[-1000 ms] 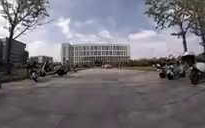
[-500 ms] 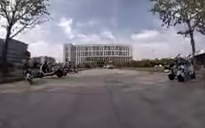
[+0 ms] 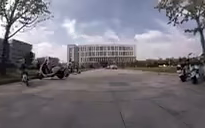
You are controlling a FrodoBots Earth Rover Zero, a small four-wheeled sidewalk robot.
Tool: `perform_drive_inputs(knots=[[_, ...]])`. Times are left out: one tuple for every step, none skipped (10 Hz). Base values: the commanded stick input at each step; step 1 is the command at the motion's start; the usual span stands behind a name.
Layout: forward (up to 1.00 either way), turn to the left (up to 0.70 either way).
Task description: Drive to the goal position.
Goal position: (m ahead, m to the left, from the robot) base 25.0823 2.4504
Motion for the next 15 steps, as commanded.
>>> perform_drive_inputs(knots=[[1.00, 0.00], [1.00, 0.00], [1.00, 0.00], [1.00, 0.00], [1.00, 0.00], [1.00, 0.00], [1.00, 0.00], [1.00, 0.00], [1.00, 0.00], [1.00, 0.00], [1.00, 0.00], [1.00, 0.00], [1.00, 0.00], [1.00, 0.00], [1.00, 0.00]])
